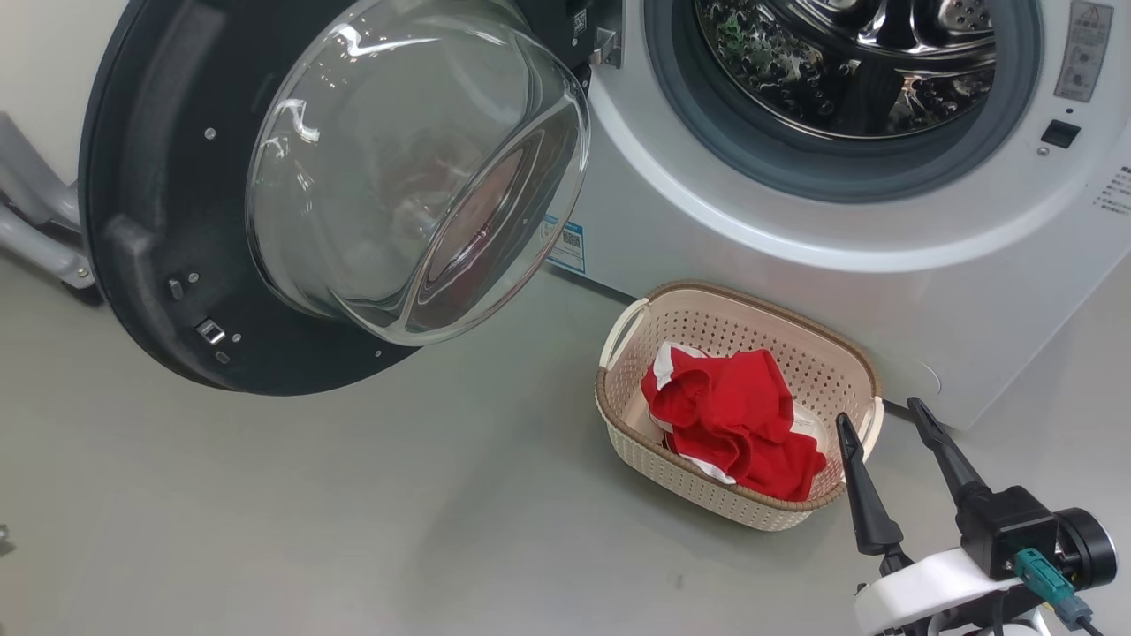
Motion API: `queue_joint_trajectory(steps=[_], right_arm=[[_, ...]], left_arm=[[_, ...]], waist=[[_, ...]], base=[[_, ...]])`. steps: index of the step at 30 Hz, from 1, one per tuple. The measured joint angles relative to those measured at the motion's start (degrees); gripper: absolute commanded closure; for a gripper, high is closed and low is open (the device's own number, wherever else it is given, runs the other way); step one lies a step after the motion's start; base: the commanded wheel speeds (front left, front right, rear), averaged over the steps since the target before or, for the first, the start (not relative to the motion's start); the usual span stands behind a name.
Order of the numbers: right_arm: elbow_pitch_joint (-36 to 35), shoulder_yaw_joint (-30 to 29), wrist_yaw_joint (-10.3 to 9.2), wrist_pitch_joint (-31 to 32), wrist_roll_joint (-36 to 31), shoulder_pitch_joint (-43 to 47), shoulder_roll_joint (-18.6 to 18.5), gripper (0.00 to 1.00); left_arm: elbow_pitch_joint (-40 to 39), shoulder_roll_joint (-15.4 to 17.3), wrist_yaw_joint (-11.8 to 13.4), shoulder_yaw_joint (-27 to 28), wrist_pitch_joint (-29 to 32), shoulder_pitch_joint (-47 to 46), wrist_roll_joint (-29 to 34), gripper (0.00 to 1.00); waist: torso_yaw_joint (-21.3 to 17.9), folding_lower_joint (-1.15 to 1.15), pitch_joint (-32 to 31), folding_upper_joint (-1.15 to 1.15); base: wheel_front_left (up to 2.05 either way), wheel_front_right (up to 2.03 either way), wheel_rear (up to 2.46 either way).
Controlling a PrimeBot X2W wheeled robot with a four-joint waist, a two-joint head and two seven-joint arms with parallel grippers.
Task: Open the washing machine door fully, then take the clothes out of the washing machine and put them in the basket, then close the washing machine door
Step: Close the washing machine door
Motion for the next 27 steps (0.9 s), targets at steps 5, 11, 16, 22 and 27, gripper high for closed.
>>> queue_joint_trajectory(steps=[5,11,16,22,27], right_arm=[[-0.4,0.0,0.10,0.5,0.0,-0.1,-0.6,0.00],[-0.7,0.2,0.60,1.0,0.0,-0.5,-1.1,0.00],[-1.1,0.4,0.67,1.5,0.0,-0.7,-1.4,0.00],[-2.0,0.4,0.93,2.3,-0.5,-1.1,-2.0,0.00],[-3.0,0.5,1.19,2.8,-0.6,-1.7,-2.6,0.00]], left_arm=[[7.1,3.7,3.5,4.3,2.2,-4.9,-4.8,1.00],[14.4,8.1,7.0,6.3,5.1,-8.5,-7.3,1.00],[20.3,11.3,7.9,6.1,8.6,-11.4,-9.9,1.00],[26.9,14.3,8.4,4.6,11.7,-13.2,-10.1,1.00],[30.7,15.8,8.9,2.3,14.0,-14.1,-10.1,1.00]], waist=[[-0.6,0.00,1.1,0.00],[-1.6,0.00,1.9,0.00],[-2.9,0.00,2.5,0.00],[-4.2,0.00,3.7,0.00],[-5.4,0.00,4.8,0.00]], base=[[0.00,0.00,0.00],[0.00,0.00,0.00],[0.00,0.00,0.00],[0.00,0.00,0.00],[0.00,0.00,0.00]])
